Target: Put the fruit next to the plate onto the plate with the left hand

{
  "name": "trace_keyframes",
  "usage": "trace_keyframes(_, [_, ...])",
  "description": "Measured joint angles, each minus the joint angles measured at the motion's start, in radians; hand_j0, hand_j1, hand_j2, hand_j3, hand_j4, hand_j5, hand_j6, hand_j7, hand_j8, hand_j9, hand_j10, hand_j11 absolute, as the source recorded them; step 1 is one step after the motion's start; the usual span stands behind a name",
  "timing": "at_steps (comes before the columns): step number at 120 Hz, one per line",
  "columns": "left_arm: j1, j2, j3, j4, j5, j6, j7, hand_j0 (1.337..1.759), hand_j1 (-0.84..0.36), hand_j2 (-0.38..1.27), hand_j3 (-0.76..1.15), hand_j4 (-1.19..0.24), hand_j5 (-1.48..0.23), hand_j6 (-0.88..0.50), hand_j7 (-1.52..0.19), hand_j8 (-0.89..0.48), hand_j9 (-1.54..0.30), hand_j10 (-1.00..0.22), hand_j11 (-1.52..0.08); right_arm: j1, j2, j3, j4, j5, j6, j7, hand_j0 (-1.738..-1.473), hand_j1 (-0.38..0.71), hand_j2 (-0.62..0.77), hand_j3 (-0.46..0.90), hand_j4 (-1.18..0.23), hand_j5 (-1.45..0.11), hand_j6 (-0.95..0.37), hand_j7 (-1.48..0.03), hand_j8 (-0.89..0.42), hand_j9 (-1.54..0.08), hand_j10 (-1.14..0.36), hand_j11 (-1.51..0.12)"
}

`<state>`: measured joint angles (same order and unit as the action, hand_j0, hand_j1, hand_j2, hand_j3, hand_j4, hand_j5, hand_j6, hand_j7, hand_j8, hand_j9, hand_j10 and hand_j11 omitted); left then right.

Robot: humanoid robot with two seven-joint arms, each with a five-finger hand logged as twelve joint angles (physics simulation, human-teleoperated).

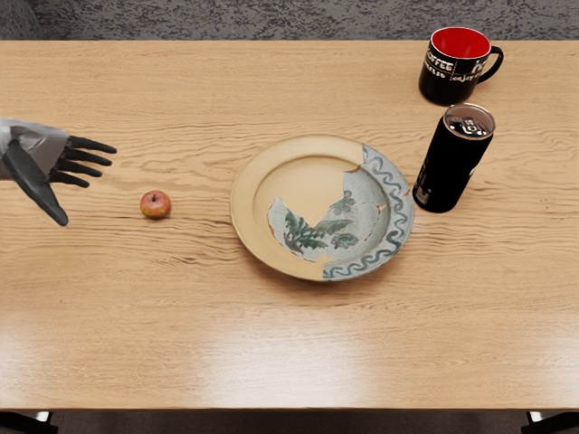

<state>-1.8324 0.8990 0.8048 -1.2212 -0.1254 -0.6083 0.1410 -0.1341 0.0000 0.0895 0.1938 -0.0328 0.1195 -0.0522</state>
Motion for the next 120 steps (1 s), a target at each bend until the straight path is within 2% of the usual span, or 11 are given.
trace_keyframes(35, [0.003,0.002,-0.013,0.004,0.021,-0.002,0.000,1.658,0.35,0.00,0.00,0.00,0.00,0.00,0.00,0.00,0.00,0.00,0.00,0.000,0.000,-0.002,-0.001,-0.001,-0.001,0.000,-1.658,-0.33,0.00,0.00,-0.02,-0.02,-0.02,-0.02,-0.02,-0.02,-0.02,-0.02])
trace_keyframes(45, [-0.001,-0.105,-0.007,0.049,0.041,-0.003,0.000,1.658,0.35,0.00,0.00,0.00,0.00,0.00,0.00,0.00,0.00,0.00,0.00,0.001,0.000,-0.002,-0.001,-0.001,-0.001,0.000,-1.658,-0.33,0.00,0.00,-0.01,-0.02,-0.01,-0.02,-0.01,-0.02,-0.01,-0.02])
trace_keyframes(53, [-0.004,-0.296,0.018,0.174,0.066,-0.003,0.000,1.658,0.35,0.00,0.00,0.00,0.00,0.00,0.00,0.00,0.00,0.00,0.00,0.001,0.000,-0.002,-0.001,-0.001,-0.001,0.000,-1.658,-0.33,0.00,0.00,-0.02,-0.02,-0.01,-0.02,-0.01,-0.02,-0.01,-0.02])
trace_keyframes(62, [-0.080,-0.493,0.085,0.269,0.134,-0.003,-0.002,1.658,0.35,0.00,0.00,0.00,0.00,0.00,0.00,0.00,0.00,0.00,0.00,0.001,0.000,-0.002,-0.001,-0.001,-0.001,0.000,-1.658,-0.33,0.00,0.00,-0.02,-0.02,-0.02,-0.02,-0.02,-0.02,-0.02,-0.02])
trace_keyframes(69, [-0.094,-0.570,0.135,0.307,0.165,-0.002,-0.002,1.658,0.35,0.00,0.00,0.00,0.00,0.00,0.00,0.00,0.00,0.00,0.00,0.001,0.000,-0.002,-0.001,-0.001,-0.001,0.000,-1.658,-0.33,0.00,0.00,-0.02,-0.02,-0.02,-0.02,-0.02,-0.02,-0.02,-0.02])
trace_keyframes(79, [-0.048,-0.595,0.176,0.332,0.167,0.011,0.000,1.658,0.35,0.00,0.00,0.00,0.00,0.00,0.00,0.00,0.00,0.00,0.00,0.001,0.000,-0.002,-0.001,-0.001,-0.001,0.000,-1.658,-0.33,0.00,0.00,-0.02,-0.02,-0.02,-0.02,-0.02,-0.02,-0.02,-0.02])
trace_keyframes(84, [-0.040,-0.604,0.188,0.338,0.143,0.053,0.024,1.658,0.35,0.00,0.00,0.00,0.00,0.00,0.00,0.00,0.00,0.00,0.00,0.001,0.000,-0.002,-0.001,-0.001,-0.001,0.000,-1.658,-0.33,0.00,0.00,-0.02,-0.02,-0.02,-0.02,-0.02,-0.02,-0.02,-0.02])
trace_keyframes(91, [-0.024,-0.694,0.210,0.343,0.091,0.165,0.076,1.658,0.35,0.00,0.00,0.00,0.00,0.00,0.00,0.00,0.00,0.00,0.00,0.001,0.000,-0.002,-0.001,-0.001,-0.001,0.000,-1.658,-0.33,0.00,0.00,-0.02,-0.02,-0.02,-0.02,-0.02,-0.02,-0.02,-0.02])
trace_keyframes(98, [-0.033,-0.721,0.234,0.321,0.052,0.261,0.106,1.658,0.35,0.00,0.00,0.00,0.00,0.00,0.00,0.00,0.00,0.00,0.00,0.001,0.000,-0.002,-0.001,-0.001,-0.001,0.000,-1.658,-0.33,0.00,0.00,-0.02,-0.02,-0.02,-0.02,-0.02,-0.02,-0.02,-0.02])
trace_keyframes(111, [-0.024,-0.792,0.298,0.239,-0.023,0.524,0.131,1.658,0.35,0.00,0.00,0.00,0.00,0.00,0.00,0.00,0.00,0.00,0.00,0.001,0.000,-0.002,-0.001,-0.001,-0.001,0.000,-1.658,-0.33,0.00,0.00,-0.02,-0.02,-0.02,-0.02,-0.02,-0.02,-0.02,-0.02])
trace_keyframes(120, [0.008,-0.807,0.321,0.211,-0.075,0.630,0.126,1.658,0.35,0.00,0.00,0.00,0.00,0.00,0.00,0.00,0.00,0.00,0.00,0.001,0.000,-0.002,-0.001,-0.001,-0.001,0.000,-1.658,-0.33,0.00,0.00,-0.02,-0.02,-0.02,-0.02,-0.02,-0.02,-0.02,-0.02])
